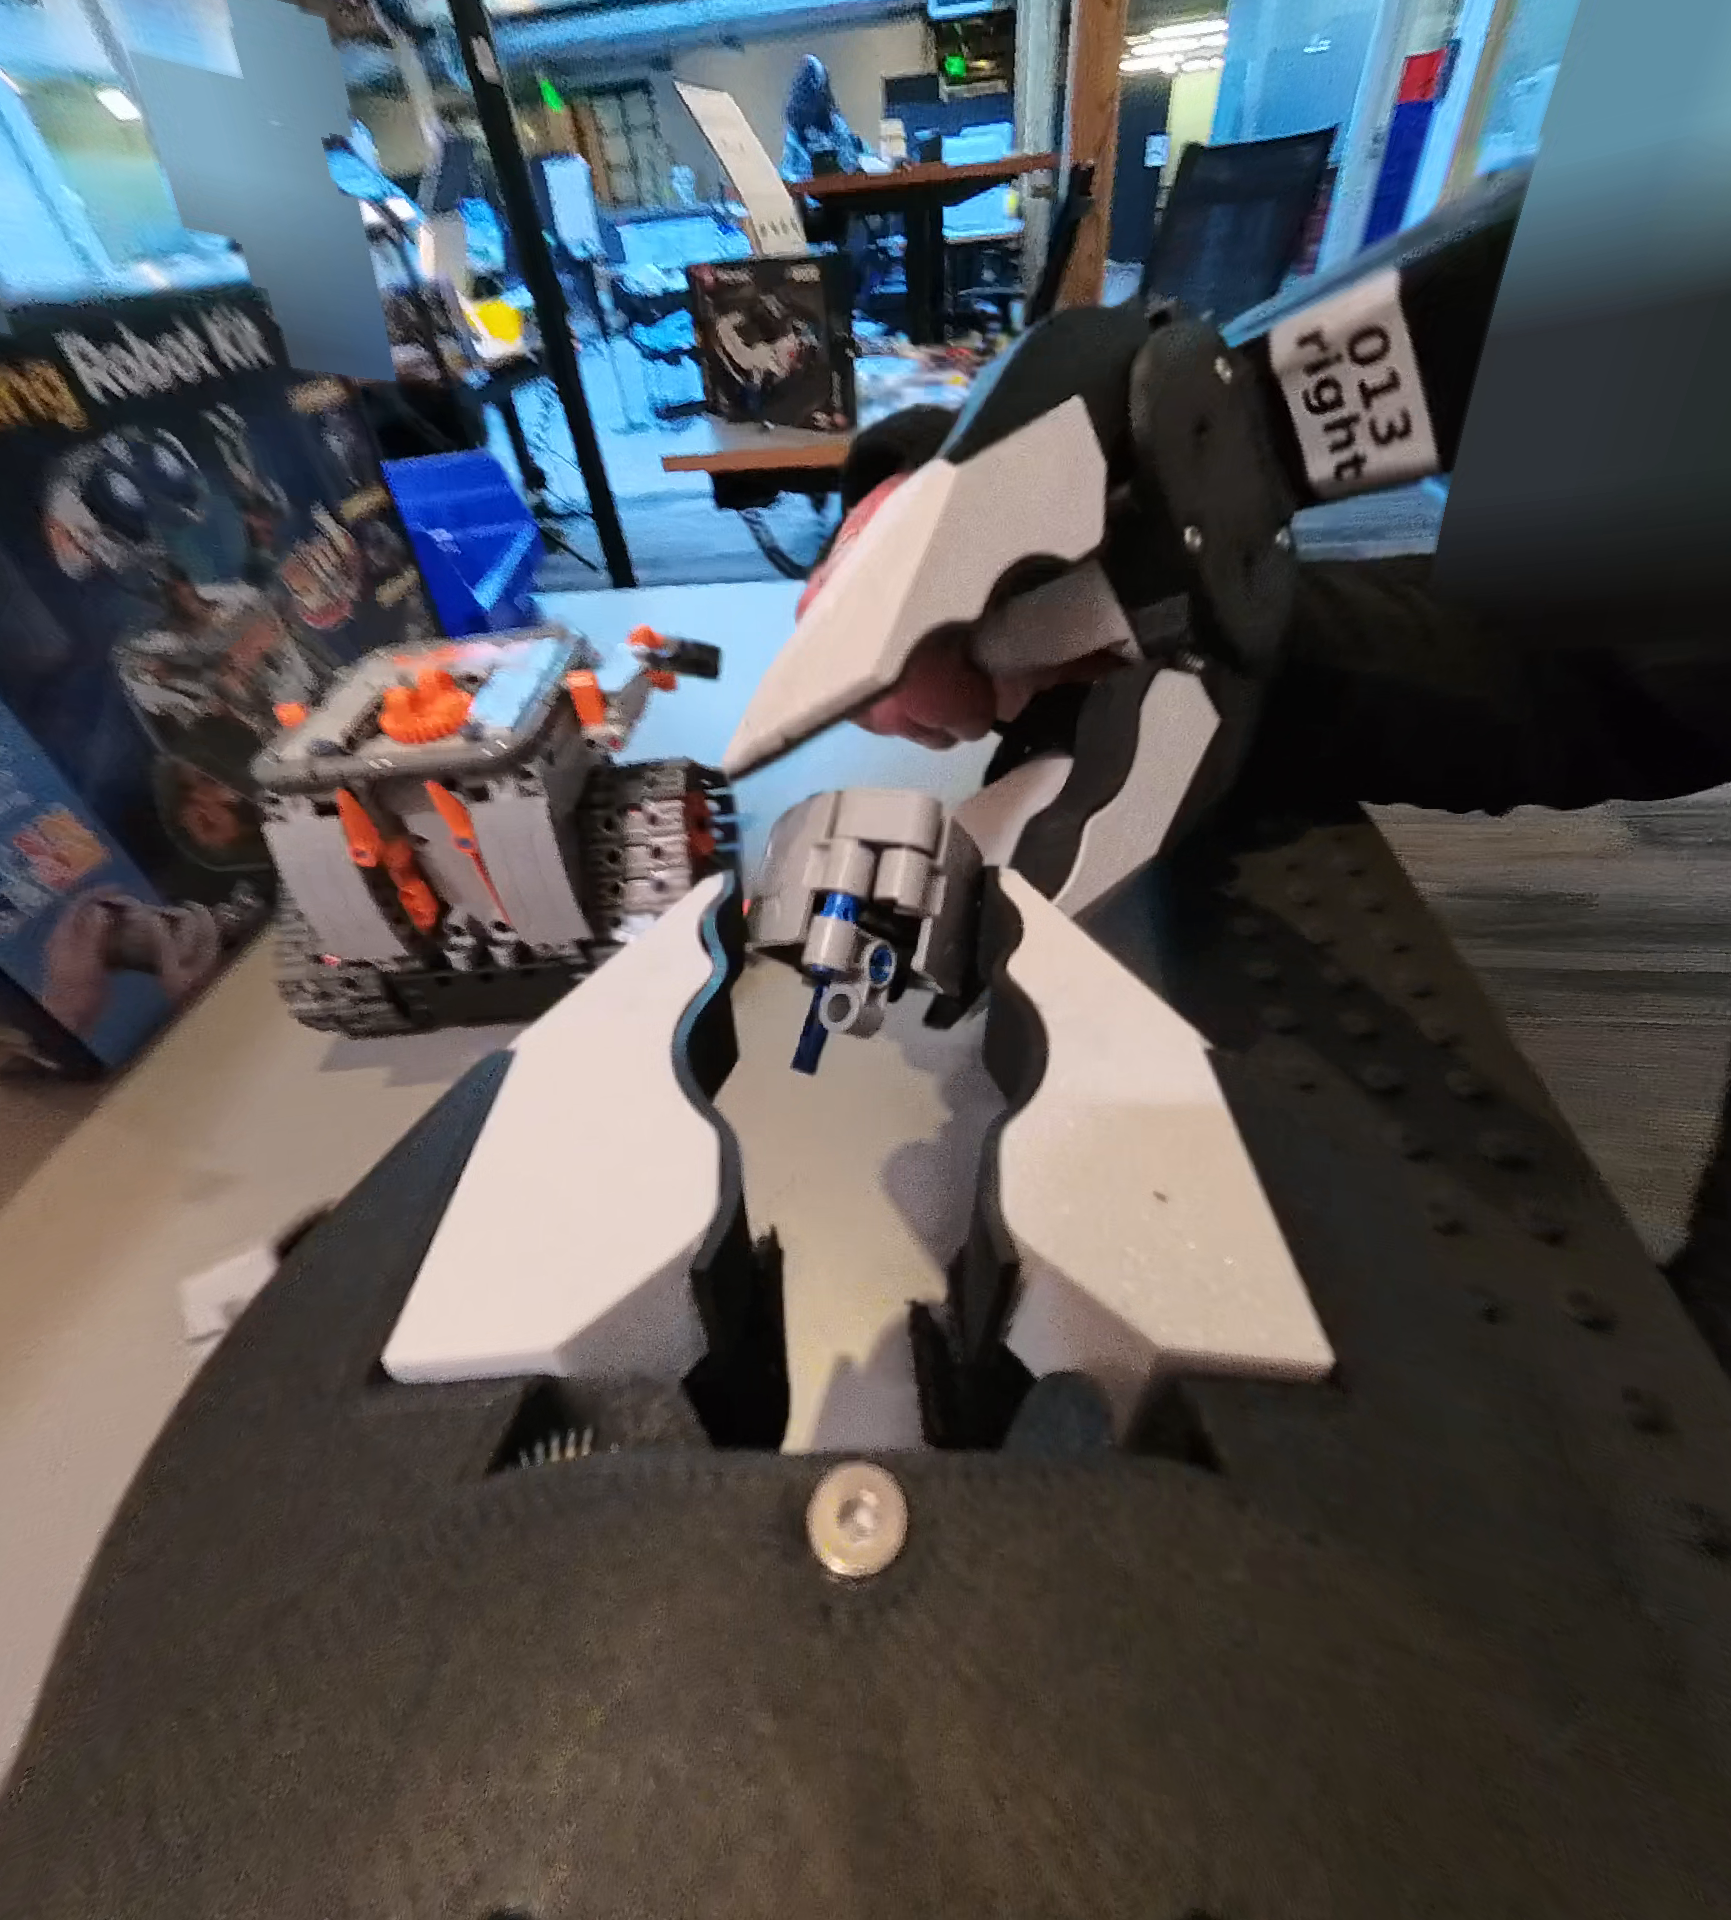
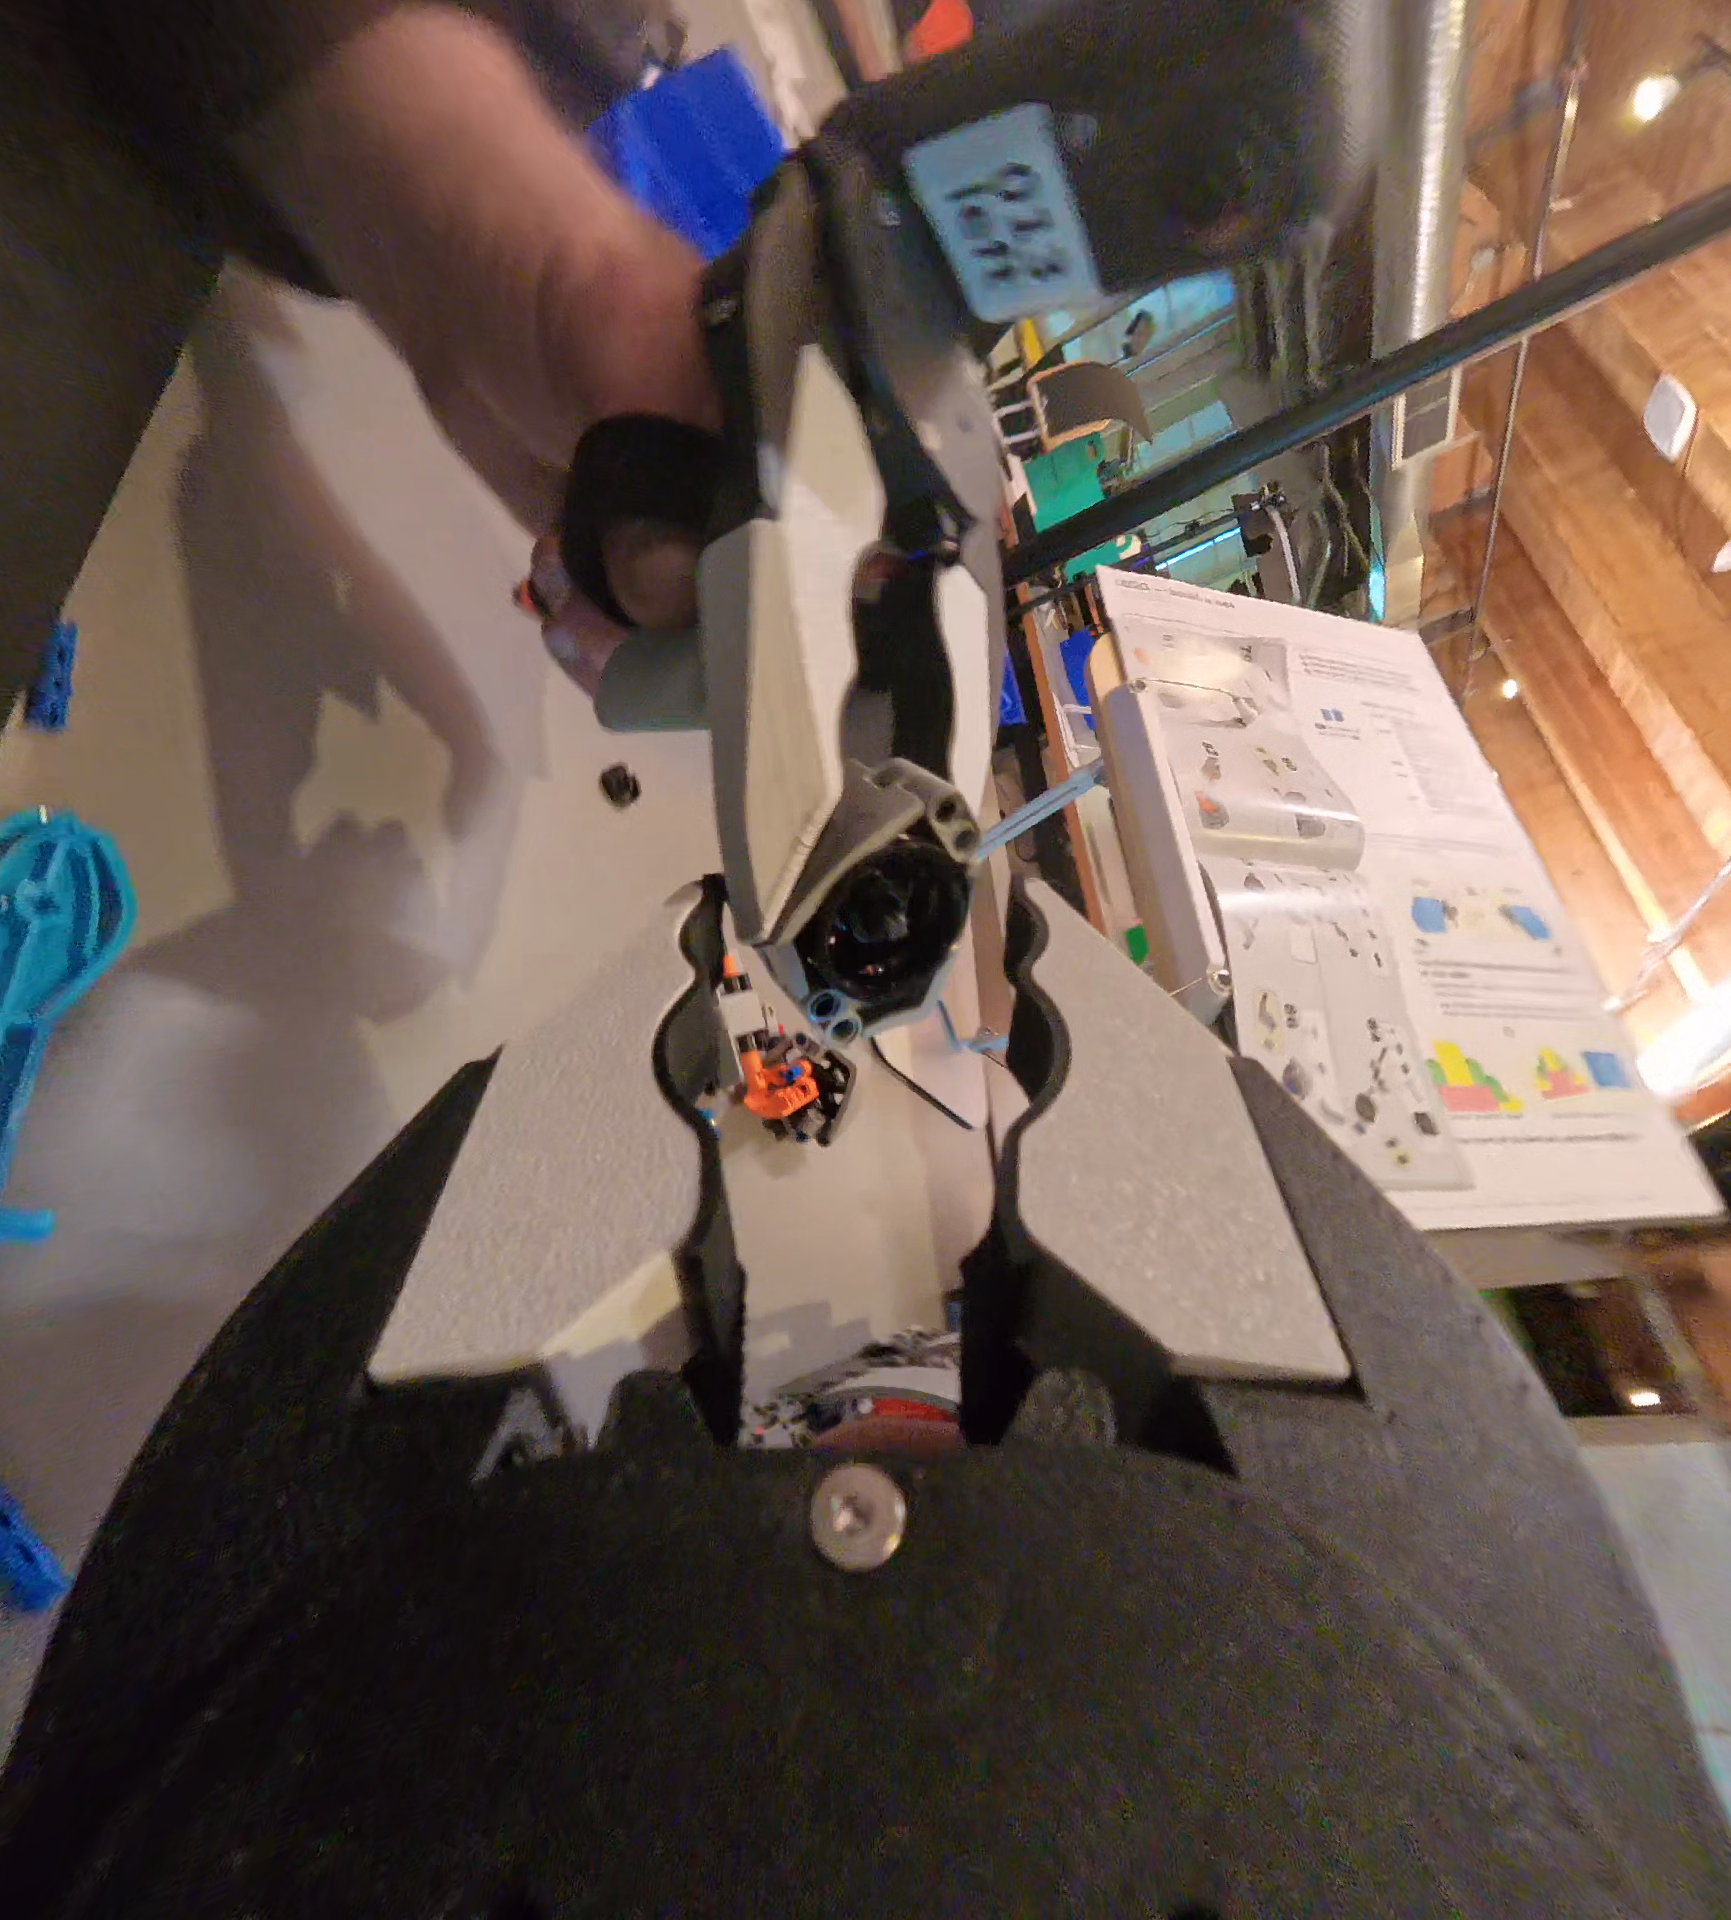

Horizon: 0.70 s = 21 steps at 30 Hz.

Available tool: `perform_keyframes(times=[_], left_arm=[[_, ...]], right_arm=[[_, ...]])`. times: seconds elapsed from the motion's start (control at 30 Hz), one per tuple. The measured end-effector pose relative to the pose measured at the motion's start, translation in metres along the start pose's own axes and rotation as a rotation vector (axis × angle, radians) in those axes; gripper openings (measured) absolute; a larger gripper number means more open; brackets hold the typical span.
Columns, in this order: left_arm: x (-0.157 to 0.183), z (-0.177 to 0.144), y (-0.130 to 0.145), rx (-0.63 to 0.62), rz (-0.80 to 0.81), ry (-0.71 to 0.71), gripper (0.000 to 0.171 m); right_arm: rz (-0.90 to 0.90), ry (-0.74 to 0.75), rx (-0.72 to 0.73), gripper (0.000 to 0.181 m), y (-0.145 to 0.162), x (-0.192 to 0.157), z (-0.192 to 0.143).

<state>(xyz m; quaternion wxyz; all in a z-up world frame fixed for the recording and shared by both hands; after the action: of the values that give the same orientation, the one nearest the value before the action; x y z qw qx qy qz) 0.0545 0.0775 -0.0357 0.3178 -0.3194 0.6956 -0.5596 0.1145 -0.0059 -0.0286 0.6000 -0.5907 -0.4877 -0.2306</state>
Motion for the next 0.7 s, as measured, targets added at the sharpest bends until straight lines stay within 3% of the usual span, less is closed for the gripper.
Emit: perform_keyframes(times=[0.17, 0.27, 0.47, 0.7], left_arm=[[0.007, -0.010, -0.014, 0.037, 0.244, -0.160, 0.042], [0.015, -0.010, -0.020, 0.043, 0.351, -0.201, 0.043], [0.019, -0.013, -0.023, 0.091, 0.323, -0.123, 0.042], [0.017, -0.014, -0.018, 0.052, 0.293, -0.064, 0.043]], right_arm=[[0.435, -0.131, 0.104, 0.056, 0.007, 0.014, -0.001], [0.561, -0.206, 0.180, 0.053, 0.006, 0.013, -0.001], [0.512, -0.207, 0.236, 0.043, -0.001, 0.012, -0.006], [0.347, -0.161, 0.139, 0.035, 0.002, 0.008, -0.006]])
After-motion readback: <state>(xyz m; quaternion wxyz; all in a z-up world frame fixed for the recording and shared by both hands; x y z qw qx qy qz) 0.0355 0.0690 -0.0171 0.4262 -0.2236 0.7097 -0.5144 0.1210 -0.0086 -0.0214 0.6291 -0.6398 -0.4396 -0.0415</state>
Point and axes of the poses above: each gripper's, where its closed fingertips meet, z out along the fingers, y out of its underside, x = y × z across the jaws, the point moved 7 cm from there along -z, back along the fingers, and after that the axes turned 1 degree about y, right-handed, at the moved point
